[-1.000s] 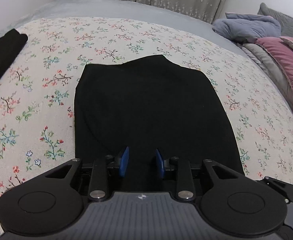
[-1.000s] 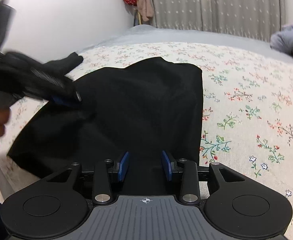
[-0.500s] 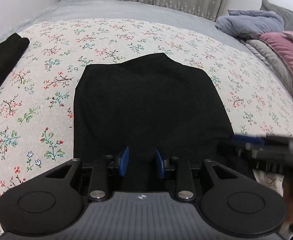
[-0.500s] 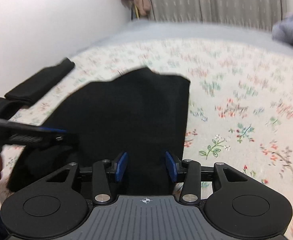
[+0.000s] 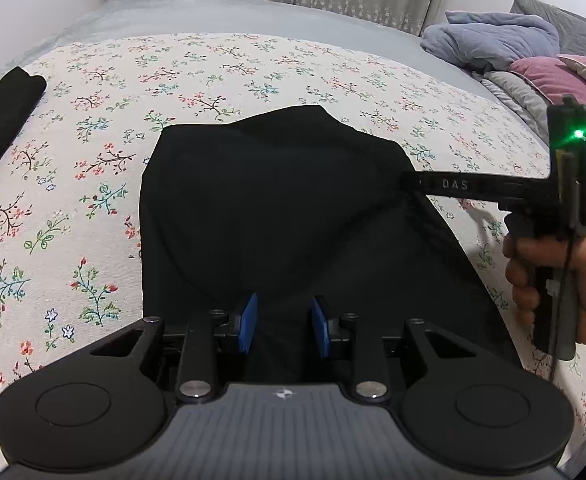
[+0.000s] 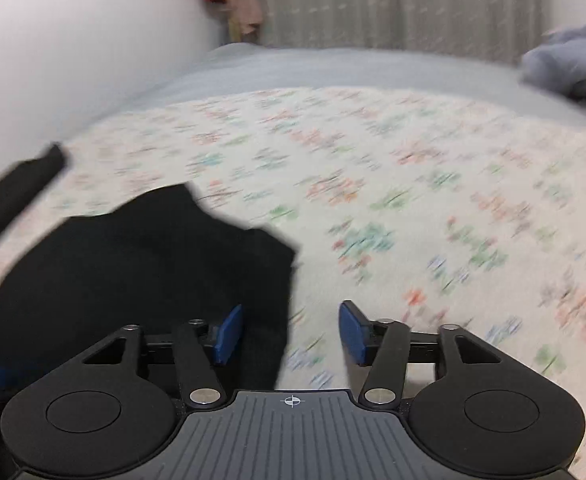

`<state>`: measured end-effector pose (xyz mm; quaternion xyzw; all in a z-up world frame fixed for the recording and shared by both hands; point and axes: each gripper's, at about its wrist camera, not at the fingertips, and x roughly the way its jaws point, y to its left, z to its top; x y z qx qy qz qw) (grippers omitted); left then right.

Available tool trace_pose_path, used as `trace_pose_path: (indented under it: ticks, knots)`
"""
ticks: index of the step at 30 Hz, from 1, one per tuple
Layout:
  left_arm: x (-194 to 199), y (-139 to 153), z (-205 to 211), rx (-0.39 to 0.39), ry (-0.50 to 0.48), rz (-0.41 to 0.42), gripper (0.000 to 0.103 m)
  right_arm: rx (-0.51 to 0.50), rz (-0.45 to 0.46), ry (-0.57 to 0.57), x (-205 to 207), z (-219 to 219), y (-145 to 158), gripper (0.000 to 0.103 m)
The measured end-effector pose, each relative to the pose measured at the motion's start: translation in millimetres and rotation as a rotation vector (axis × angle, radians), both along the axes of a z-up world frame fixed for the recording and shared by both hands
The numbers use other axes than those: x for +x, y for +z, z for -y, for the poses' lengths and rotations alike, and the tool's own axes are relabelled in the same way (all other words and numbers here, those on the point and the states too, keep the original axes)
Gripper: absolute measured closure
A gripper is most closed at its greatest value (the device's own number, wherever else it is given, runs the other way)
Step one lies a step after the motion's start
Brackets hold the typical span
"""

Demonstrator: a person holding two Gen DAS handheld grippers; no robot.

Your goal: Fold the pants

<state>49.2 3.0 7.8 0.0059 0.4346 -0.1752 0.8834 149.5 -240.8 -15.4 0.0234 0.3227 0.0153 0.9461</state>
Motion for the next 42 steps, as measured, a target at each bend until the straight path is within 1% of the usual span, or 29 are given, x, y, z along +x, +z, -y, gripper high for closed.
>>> trace_pose_path:
  ticks: [1, 3, 6, 8, 9, 10, 12, 13, 14, 16, 18, 20, 21, 22, 26, 28, 30, 33, 38, 42]
  knots:
    - [0, 0, -2, -0.007, -0.001, -0.003, 0.072, -0.015, 0.004, -0.038, 2, -1, 0, 0.038]
    - [2, 3, -8, -0.036, 0.000, -0.016, 0.072, -0.029, 0.009, -0.073, 0, -5, 3, 0.038]
    - [6, 7, -23, -0.119, 0.032, -0.048, 0.068, -0.095, 0.021, -0.079, -16, -7, 7, 0.038]
    - [5, 14, -33, -0.158, 0.074, -0.035, 0.061, -0.081, 0.016, -0.063, -31, 0, 14, 0.036]
    - [5, 18, -38, -0.160, 0.089, -0.016, 0.052, -0.065, 0.011, -0.050, -39, 6, 18, 0.035]
    - [4, 23, -43, -0.151, 0.108, 0.012, 0.041, -0.055, 0.005, -0.032, -47, 10, 22, 0.035]
    - [1, 33, -51, -0.113, 0.158, 0.077, 0.030, -0.057, -0.007, -0.005, -62, 19, 30, 0.035]
    - [0, 35, -55, -0.097, 0.174, 0.092, 0.028, -0.058, -0.017, 0.000, -69, 25, 34, 0.034]
    - [1, 36, -58, -0.093, 0.185, 0.095, 0.027, -0.045, -0.029, 0.007, -70, 34, 35, 0.033]
    - [3, 34, -67, -0.113, 0.209, 0.067, 0.022, 0.014, -0.060, 0.018, -80, 48, 41, 0.032]
    - [5, 30, -73, -0.155, 0.224, 0.029, 0.022, 0.095, -0.093, 0.026, -89, 58, 43, 0.032]
    - [8, 28, -73, -0.198, 0.207, -0.008, 0.020, 0.182, -0.128, 0.048, -94, 63, 40, 0.032]
    - [9, 27, -73, -0.219, 0.200, -0.024, 0.014, 0.224, -0.134, 0.061, -97, 63, 37, 0.032]
    - [10, 25, -73, -0.234, 0.199, -0.041, 0.010, 0.264, -0.133, 0.077, -100, 63, 34, 0.032]
    - [14, 14, -70, -0.238, 0.203, -0.098, 0.009, 0.406, -0.144, 0.105, -109, 56, 16, 0.032]
    - [17, 9, -70, -0.261, 0.208, -0.137, 0.009, 0.417, -0.148, 0.124, -105, 46, 12, 0.032]
    - [20, 4, -70, -0.298, 0.210, -0.179, 0.008, 0.430, -0.131, 0.150, -104, 41, 13, 0.032]
    - [23, -1, -69, -0.342, 0.213, -0.212, 0.006, 0.474, -0.132, 0.155, -100, 40, 8, 0.032]
    - [28, -4, -65, -0.333, 0.224, -0.227, 0.004, 0.474, -0.143, 0.163, -92, 35, -4, 0.032]
    - [30, -3, -62, -0.290, 0.253, -0.216, 0.004, 0.483, -0.138, 0.170, -87, 31, -5, 0.031]
